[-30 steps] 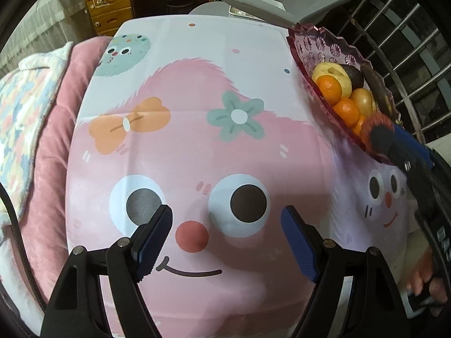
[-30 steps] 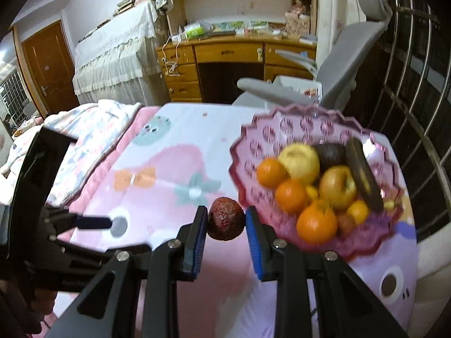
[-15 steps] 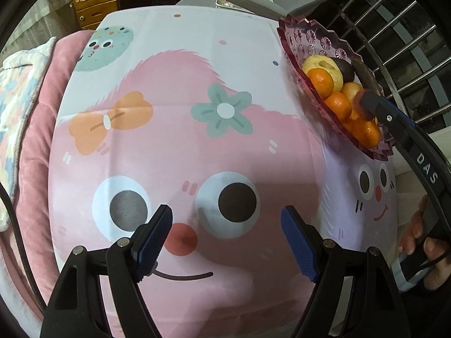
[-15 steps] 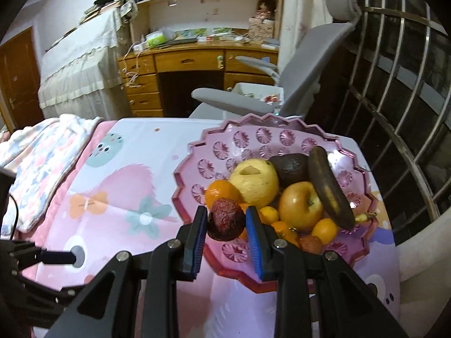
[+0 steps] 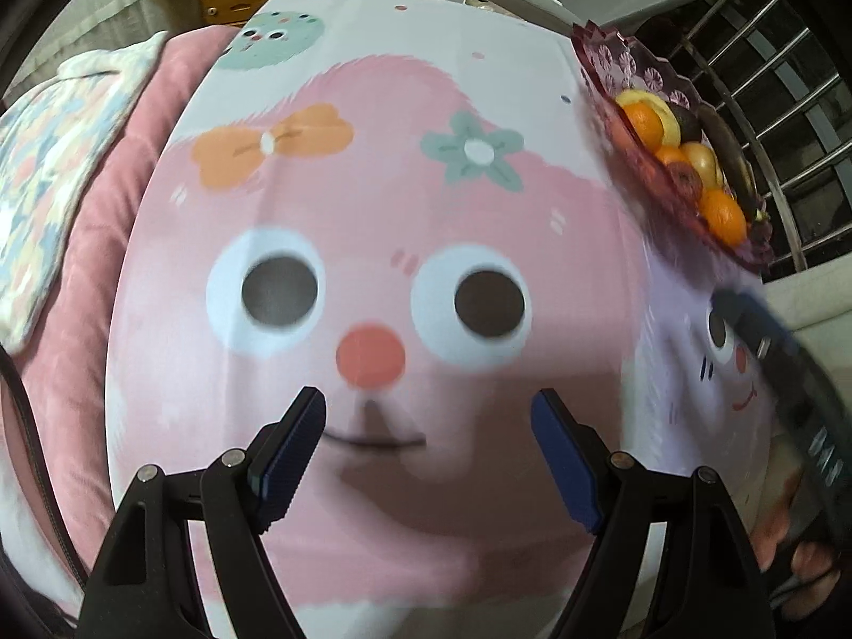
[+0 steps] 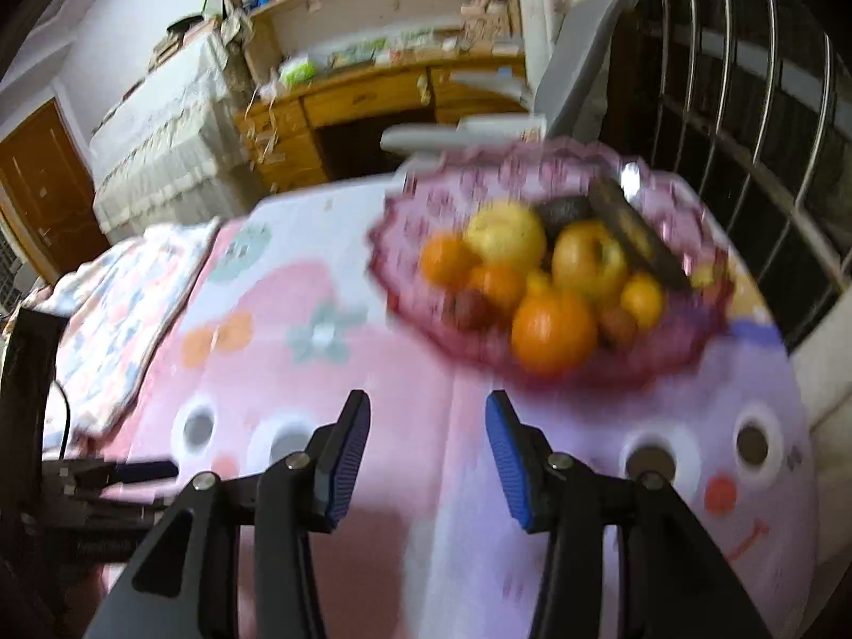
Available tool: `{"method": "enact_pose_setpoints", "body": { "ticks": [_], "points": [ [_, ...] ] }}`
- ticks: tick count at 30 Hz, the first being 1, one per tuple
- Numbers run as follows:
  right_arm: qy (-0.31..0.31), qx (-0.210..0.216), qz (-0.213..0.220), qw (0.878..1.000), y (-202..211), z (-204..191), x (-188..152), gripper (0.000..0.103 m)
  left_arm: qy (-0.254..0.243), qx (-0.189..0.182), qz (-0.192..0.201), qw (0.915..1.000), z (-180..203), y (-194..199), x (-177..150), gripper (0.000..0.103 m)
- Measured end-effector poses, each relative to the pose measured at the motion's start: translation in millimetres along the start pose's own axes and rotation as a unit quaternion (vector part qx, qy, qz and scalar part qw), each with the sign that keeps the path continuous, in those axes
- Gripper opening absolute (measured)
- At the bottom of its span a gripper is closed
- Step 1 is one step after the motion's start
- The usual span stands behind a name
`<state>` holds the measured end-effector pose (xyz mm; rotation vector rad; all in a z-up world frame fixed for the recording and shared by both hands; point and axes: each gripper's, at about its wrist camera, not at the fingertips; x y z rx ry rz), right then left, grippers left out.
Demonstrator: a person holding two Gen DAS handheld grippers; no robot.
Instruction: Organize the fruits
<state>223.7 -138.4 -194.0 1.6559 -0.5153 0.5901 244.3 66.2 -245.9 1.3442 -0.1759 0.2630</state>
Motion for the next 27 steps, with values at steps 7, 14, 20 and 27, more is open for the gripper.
{"method": "enact_pose_setpoints", "body": {
  "ticks": [7,14,20,27],
  "points": [
    [-0.003,0.007,-0.092,0.996,47,14,-73,0.051,-0.019,0.014,-0.01,0.9997,24,30,-69,0.078],
    [-0.028,-0.001,-0.141,0.99,125,30,-120,0.055,-0.029,0.006,-0.014,0.9995,50,89,-131,0.078],
    [-0.024,0.01,-0.113,0.993,187,33,-114,0.066,-0.047,0.006,0.016,0.9988,80,151,-154,0.081],
    [-0.027,0.036,-0.081,0.996,252,31,-84,0.072,-0.055,0.023,0.076,0.9954,111,220,-151,0.087]
  ]
}}
Point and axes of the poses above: each gripper's, at about its wrist camera, not at the fingertips, and y roughly against the way its jaws point, z to its right, x to its top, and after that the axes turned 4 degrees about z, right-handed
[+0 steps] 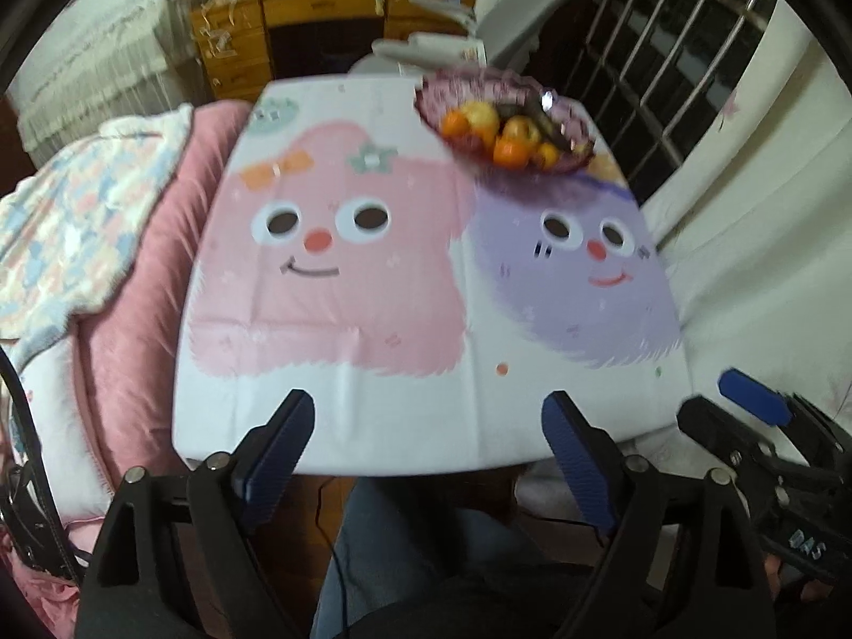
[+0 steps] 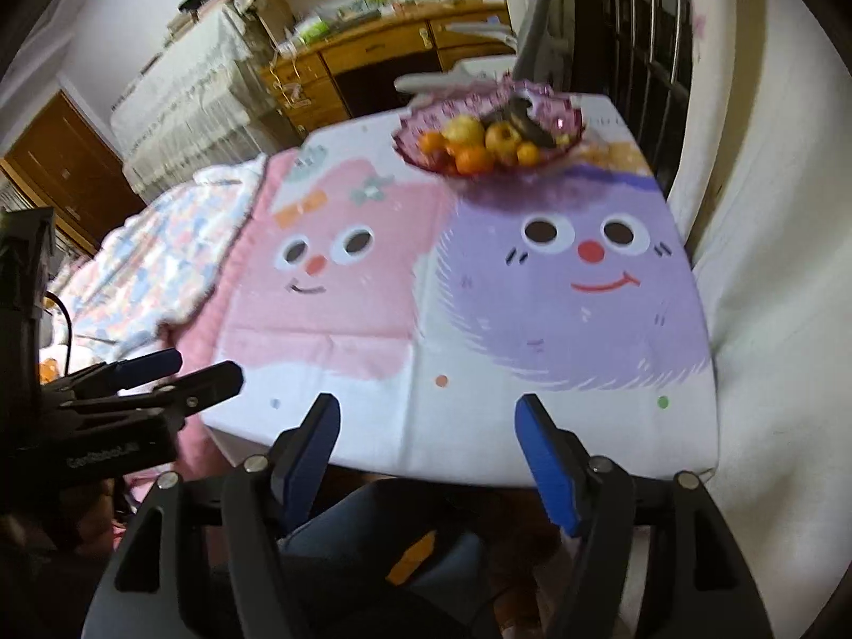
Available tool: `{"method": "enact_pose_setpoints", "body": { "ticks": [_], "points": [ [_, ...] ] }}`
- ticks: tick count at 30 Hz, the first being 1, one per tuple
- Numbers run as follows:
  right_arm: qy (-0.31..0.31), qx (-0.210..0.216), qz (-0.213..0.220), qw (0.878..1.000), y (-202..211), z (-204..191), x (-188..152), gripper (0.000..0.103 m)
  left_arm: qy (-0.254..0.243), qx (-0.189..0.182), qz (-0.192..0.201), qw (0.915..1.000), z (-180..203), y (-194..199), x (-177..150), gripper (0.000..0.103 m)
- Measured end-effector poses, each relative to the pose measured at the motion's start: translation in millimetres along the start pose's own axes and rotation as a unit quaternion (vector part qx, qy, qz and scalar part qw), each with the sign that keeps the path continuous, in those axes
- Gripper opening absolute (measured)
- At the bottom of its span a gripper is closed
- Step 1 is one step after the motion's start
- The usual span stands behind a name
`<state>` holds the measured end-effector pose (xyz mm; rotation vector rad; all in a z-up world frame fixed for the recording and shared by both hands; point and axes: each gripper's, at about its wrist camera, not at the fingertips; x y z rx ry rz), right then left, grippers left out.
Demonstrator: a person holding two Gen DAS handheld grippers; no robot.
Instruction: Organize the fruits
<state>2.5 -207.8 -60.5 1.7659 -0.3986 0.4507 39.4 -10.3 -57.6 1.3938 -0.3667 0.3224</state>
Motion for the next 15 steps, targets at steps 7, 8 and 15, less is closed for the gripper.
{"method": "enact_pose_setpoints", "body": {
  "ticks": [7,8,15],
  "points": [
    [-0.004,-0.009,0.024,1.0,44,-5,14,0.083,0.016,0.018,0.06,0.9979,7,45,16,0.093],
    [-0.008,-0.011,0.026,1.0,46,-5,14,0.085,0.018,0.019,0.068,0.9974,7,49,17,0.093],
    [-0.009,-0.017,0.045,0.999,45,-9,14,0.095,0.006,0.028,0.065,0.9975,19,42,18,0.103]
  ]
}}
Point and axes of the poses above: each gripper's, at about its wrist camera, not at the fingertips, and y roughly against the way its jaws point, z to its right, x to its top, and after that the axes turned 4 degrees about z, right-handed
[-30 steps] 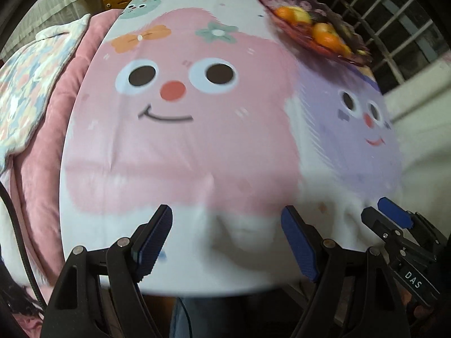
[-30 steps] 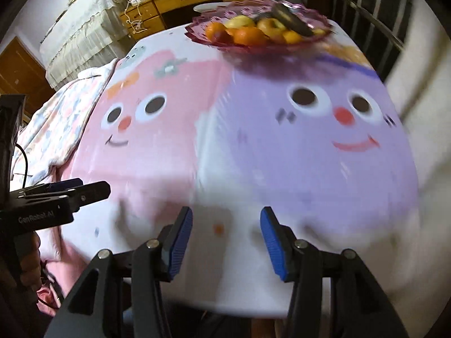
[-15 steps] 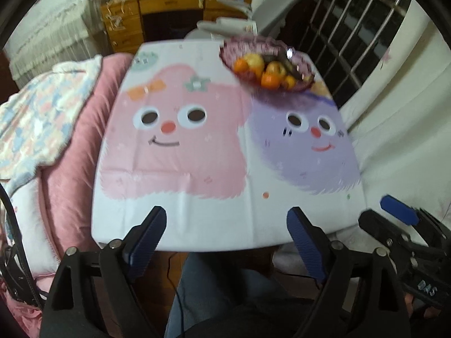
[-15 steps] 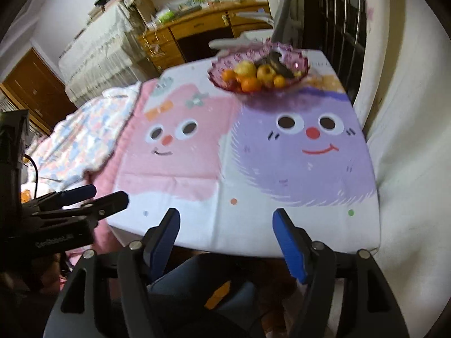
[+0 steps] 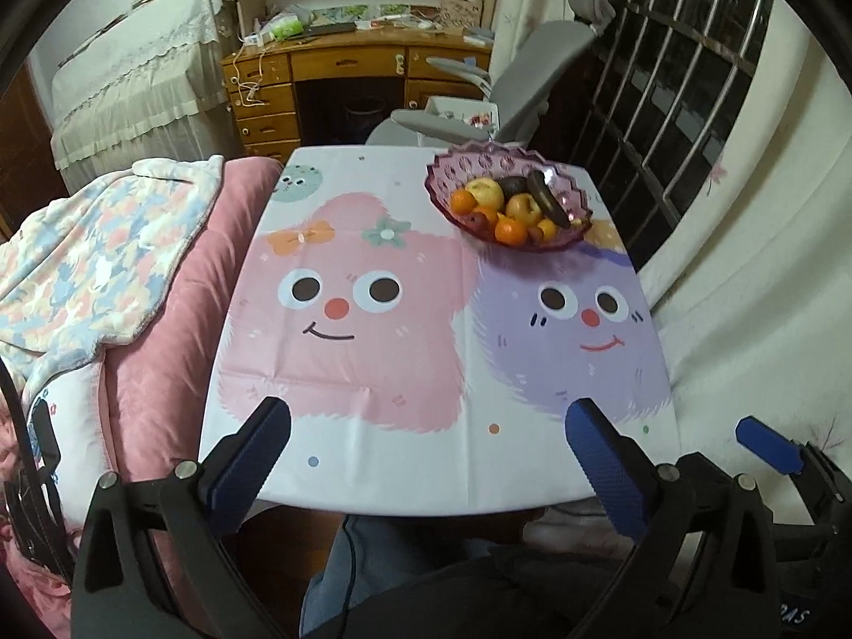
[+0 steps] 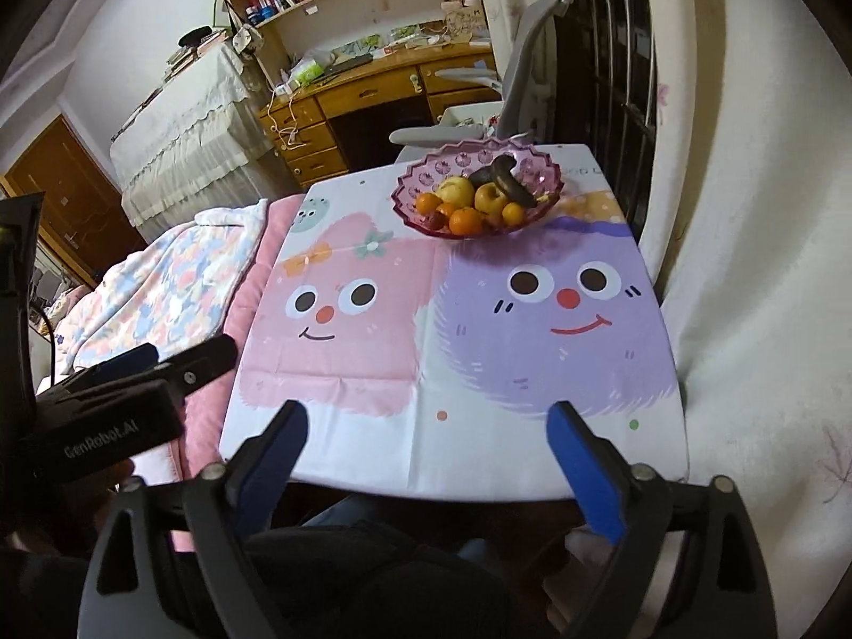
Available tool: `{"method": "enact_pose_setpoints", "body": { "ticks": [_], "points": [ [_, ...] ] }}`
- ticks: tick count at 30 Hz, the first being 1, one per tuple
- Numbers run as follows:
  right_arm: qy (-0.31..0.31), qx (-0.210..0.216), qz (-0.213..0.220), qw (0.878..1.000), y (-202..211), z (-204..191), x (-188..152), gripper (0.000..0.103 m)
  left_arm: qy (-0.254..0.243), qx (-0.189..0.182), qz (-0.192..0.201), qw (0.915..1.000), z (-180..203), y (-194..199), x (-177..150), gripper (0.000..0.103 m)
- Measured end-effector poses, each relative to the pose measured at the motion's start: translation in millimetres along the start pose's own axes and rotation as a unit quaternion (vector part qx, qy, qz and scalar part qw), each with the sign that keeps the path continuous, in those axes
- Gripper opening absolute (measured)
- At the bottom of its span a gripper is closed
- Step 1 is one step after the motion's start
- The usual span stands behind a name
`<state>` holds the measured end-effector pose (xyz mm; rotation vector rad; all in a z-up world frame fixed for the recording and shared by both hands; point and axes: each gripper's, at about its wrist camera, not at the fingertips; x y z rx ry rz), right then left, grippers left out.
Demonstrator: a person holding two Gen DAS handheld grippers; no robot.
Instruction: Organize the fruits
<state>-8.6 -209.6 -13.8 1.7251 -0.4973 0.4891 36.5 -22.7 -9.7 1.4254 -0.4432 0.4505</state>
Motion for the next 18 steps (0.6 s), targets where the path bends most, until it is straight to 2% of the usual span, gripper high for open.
{"method": "enact_pose_setpoints", "body": {
  "ticks": [6,18],
  "points": [
    [-0.006,-0.009,0.006,1.0,-4,4,4,0.103,-0.016,0.015,0.012,0.9997,8,-3,2,0.103],
    [0.006,-0.006,0.015,1.0,-10,-3,14,0.103,-0.024,0.043,0.015,0.9987,6,-9,11,0.103]
  ]
}}
Point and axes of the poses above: each gripper's, at about its wrist camera, not at the fingertips, and y roughly against the way its jaws point, z to its right, x to its top, and after that the axes turned 4 degrees about z, right-handed
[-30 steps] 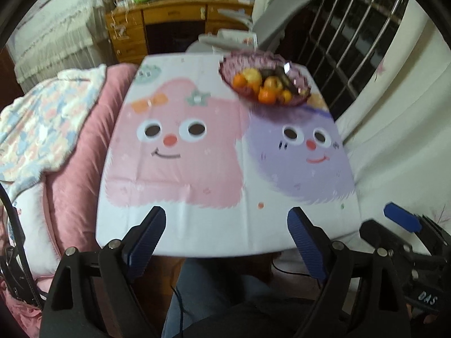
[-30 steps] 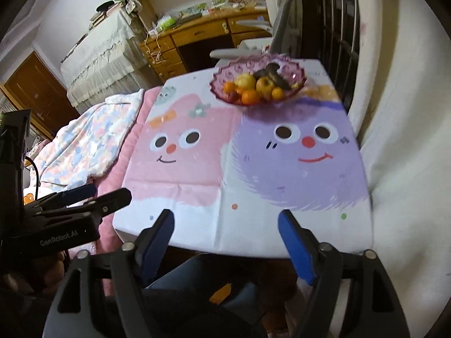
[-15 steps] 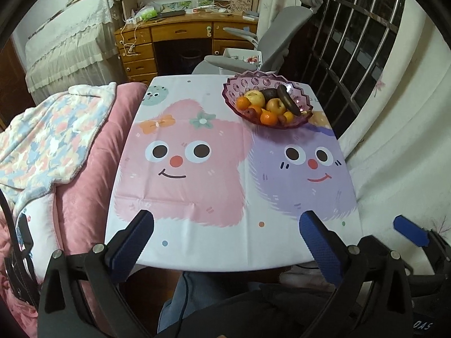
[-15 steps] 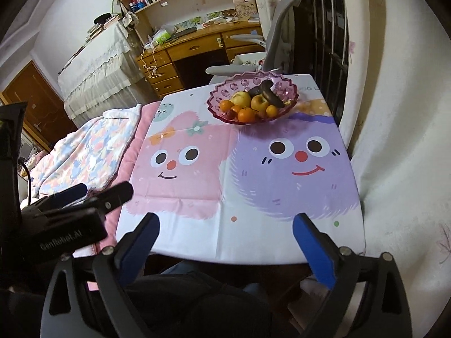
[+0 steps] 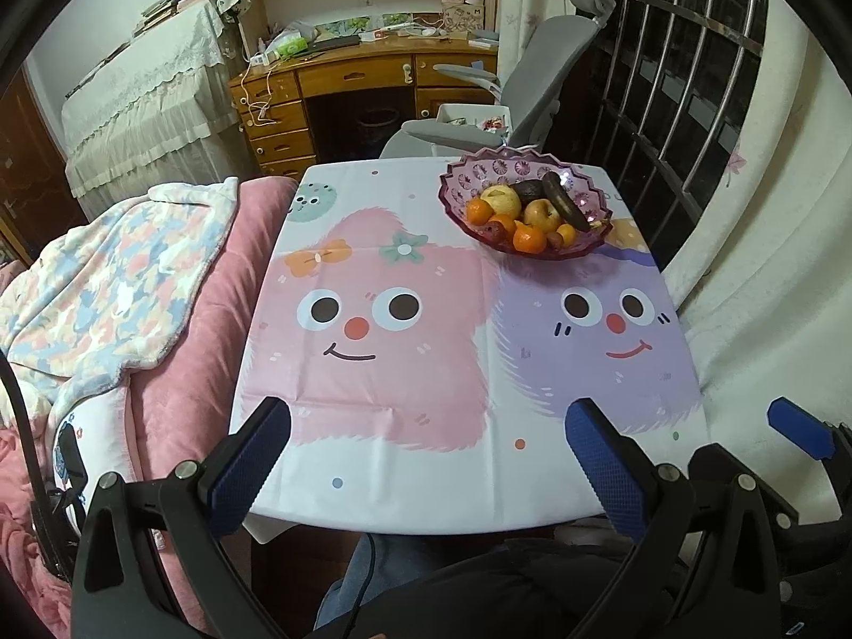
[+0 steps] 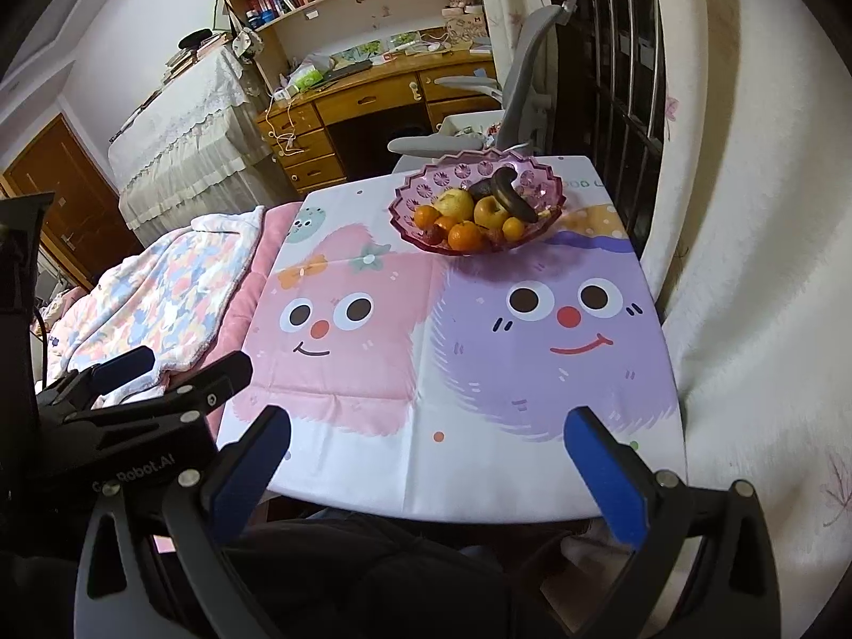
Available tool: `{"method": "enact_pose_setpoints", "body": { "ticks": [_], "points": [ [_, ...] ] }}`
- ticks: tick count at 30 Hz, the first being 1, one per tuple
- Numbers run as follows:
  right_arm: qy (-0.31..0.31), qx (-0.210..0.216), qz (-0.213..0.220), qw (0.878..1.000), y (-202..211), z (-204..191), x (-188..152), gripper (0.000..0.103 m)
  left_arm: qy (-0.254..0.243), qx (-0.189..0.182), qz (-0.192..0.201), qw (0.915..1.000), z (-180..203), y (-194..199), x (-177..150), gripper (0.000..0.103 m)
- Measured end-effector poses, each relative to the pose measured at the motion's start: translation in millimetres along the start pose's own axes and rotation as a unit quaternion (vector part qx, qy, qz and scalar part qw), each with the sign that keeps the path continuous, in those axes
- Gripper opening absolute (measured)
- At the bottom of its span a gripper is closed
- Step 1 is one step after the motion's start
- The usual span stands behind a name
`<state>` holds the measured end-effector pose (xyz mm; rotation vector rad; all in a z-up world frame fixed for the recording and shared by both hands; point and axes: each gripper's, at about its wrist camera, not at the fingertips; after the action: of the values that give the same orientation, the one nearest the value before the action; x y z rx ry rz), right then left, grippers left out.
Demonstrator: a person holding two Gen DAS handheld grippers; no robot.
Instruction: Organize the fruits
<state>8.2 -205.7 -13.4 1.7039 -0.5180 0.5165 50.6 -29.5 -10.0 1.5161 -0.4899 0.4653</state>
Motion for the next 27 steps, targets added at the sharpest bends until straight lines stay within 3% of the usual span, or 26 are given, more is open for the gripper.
{"method": "enact_pose_setpoints", "body": {
  "ticks": [27],
  "points": [
    [0.002,-0.003,-0.007,1.0,-7.6,-5.5,1.0,0.103,0.001,-0.001,-0.004,1.0,-8.2,-5.4,-3.6,0.103]
  ]
}}
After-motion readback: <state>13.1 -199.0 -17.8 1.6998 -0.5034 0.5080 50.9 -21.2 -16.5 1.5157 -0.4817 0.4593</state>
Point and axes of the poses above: each gripper's, at about its wrist camera, not at the fingertips, and y roughly against the way its jaws point, z to its right, x to its top, and after that the axes turned 4 degrees about z, right-handed
